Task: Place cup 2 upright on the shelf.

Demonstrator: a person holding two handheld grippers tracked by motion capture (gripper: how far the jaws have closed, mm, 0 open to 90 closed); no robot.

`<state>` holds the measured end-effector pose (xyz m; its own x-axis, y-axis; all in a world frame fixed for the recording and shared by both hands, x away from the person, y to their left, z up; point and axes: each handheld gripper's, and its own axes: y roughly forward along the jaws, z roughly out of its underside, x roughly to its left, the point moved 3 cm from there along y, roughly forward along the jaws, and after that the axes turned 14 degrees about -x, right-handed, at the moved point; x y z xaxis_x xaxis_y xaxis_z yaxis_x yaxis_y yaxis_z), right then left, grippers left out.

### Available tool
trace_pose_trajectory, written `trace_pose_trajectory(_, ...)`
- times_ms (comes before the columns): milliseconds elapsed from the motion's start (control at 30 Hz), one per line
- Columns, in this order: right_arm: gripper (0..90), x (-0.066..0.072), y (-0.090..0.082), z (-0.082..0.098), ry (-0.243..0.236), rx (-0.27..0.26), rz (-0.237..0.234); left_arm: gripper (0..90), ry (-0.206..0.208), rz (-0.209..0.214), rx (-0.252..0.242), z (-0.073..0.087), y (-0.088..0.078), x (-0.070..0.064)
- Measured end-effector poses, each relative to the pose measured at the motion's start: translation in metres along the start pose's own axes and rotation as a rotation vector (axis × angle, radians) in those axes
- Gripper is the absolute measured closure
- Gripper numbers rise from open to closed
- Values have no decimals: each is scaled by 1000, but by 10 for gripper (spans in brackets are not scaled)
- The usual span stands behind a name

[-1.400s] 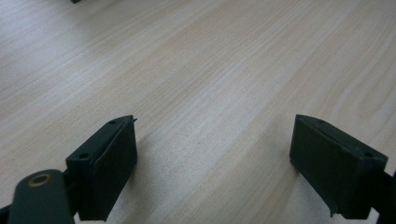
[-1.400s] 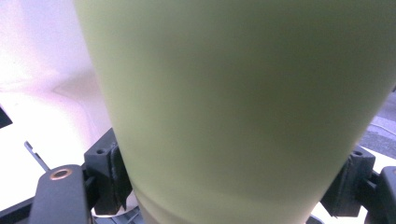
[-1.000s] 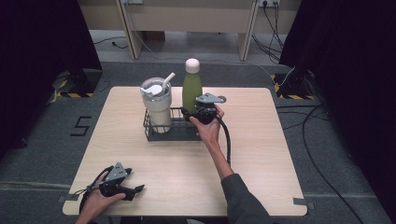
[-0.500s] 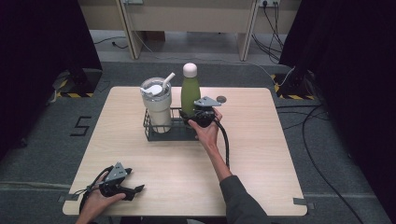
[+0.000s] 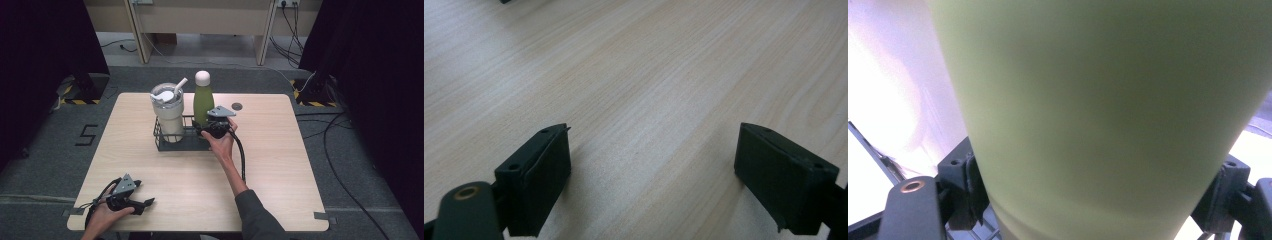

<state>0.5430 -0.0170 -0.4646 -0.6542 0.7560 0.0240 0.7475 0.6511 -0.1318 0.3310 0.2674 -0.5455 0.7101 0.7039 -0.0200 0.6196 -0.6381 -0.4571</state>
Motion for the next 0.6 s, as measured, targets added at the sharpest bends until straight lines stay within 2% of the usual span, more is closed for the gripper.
trace_pose_trajectory(100, 206, 0, 0, 0, -7, 1, -2, 143, 0, 0, 0, 0, 0, 0)
trace_pose_trajectory(133, 201, -1, 0, 0, -23, 1, -9, 143, 0, 0, 0, 0, 0, 0)
trace_pose_trajectory(300, 173, 1, 0, 0, -22, 6, -17, 143, 0, -1, -1, 0, 0, 0)
trace_pose_trajectory(467, 154, 0, -4, -7, -10, -32, -9, 143, 0, -2, -1, 0, 0, 0)
trace_pose_trajectory(533, 154, 1, -6, -9, -2, -29, -13, 143, 0, -2, -1, 0, 0, 0)
trace_pose_trajectory(600, 153, 0, -8, -11, -19, -42, -12, 143, 0, -2, -1, 0, 0, 0)
